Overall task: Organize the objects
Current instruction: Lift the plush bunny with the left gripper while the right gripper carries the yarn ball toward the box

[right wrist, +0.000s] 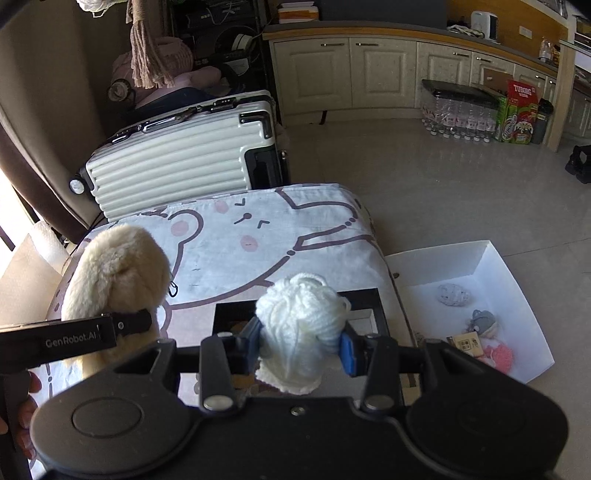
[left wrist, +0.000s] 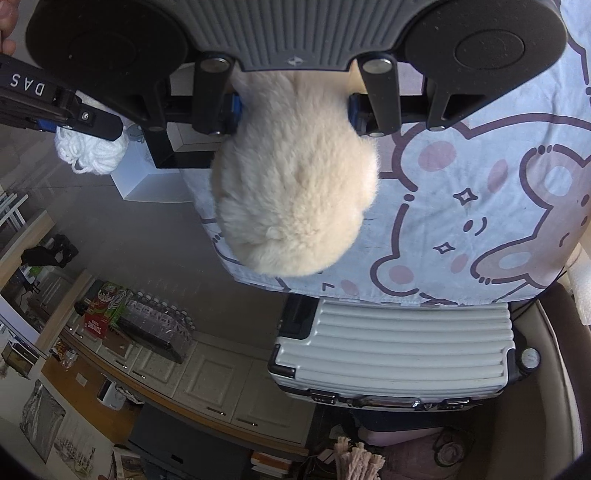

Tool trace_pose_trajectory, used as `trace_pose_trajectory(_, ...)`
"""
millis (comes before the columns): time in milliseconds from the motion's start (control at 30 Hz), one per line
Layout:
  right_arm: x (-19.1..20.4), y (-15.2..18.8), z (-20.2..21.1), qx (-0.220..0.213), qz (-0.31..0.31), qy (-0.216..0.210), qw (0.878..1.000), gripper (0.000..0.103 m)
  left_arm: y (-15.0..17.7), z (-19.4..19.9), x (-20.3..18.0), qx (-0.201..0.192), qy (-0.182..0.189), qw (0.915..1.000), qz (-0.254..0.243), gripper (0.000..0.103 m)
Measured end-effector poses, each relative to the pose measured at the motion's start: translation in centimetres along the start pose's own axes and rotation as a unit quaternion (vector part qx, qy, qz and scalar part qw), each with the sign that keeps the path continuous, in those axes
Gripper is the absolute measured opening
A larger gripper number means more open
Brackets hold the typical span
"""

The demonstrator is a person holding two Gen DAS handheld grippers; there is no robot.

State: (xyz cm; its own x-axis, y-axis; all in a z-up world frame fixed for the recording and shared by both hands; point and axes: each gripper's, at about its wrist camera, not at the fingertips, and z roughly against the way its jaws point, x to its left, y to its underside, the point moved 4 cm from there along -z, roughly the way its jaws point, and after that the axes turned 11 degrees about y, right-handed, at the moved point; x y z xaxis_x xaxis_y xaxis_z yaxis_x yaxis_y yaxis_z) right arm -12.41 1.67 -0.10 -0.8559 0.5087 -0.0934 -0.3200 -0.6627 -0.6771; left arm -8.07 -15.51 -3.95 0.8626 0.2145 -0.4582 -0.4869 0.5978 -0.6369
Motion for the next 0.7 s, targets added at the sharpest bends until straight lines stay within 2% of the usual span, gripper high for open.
trace_pose_trajectory(367,-2.3,0.8,-1.4,0.01,-0.009,0.006,1.0,0.043,0.6,-2.8,-2.0,0.01,0.033,0.9993,0.015,0.049)
trace_pose_trajectory(700,-3.4,1.5,-3.1,0.024,-0.012,0.01,1.0,0.043,1.4,-6.6,-3.1,0.034,0.067,0.9962,0.045,0.049)
